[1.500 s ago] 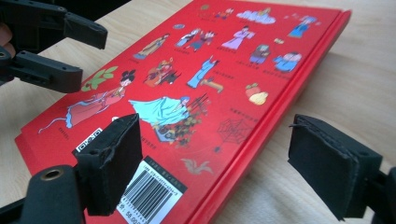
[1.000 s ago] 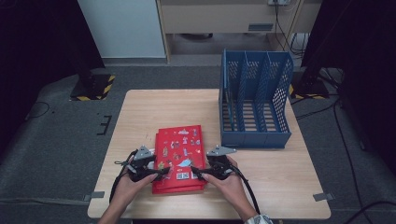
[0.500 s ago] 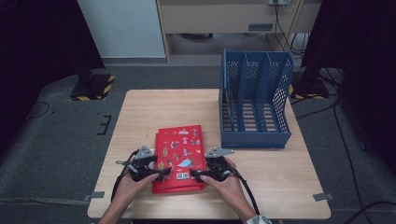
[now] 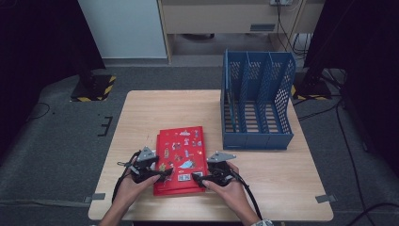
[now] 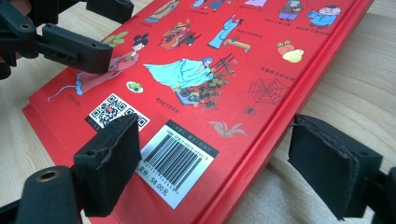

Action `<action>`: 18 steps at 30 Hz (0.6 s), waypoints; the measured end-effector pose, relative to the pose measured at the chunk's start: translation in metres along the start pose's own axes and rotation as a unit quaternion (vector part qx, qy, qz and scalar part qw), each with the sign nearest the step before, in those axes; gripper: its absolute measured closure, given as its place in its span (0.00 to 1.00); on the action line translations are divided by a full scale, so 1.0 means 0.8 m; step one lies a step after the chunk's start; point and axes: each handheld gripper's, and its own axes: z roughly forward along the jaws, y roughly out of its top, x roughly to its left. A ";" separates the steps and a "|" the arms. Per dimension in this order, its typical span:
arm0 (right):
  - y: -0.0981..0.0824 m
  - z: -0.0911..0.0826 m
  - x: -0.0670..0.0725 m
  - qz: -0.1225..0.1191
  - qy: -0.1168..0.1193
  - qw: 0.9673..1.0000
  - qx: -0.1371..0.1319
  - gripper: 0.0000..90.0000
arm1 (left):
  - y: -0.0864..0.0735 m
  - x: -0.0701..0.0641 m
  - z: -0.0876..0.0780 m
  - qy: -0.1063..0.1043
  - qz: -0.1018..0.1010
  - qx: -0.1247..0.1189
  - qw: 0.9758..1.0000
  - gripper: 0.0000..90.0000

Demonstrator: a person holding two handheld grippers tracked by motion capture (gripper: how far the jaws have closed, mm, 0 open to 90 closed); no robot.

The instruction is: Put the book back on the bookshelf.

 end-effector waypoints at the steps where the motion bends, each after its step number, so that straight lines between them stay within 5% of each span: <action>1: 0.000 -0.001 0.001 -0.001 -0.001 1.000 -0.001 0.20 | 0.000 0.000 0.000 -0.002 -0.002 -0.001 1.000 0.18; 18: -0.010 -0.014 0.008 -0.003 -0.003 1.000 0.001 0.22 | -0.001 -0.002 0.004 -0.016 0.004 -0.004 1.000 0.17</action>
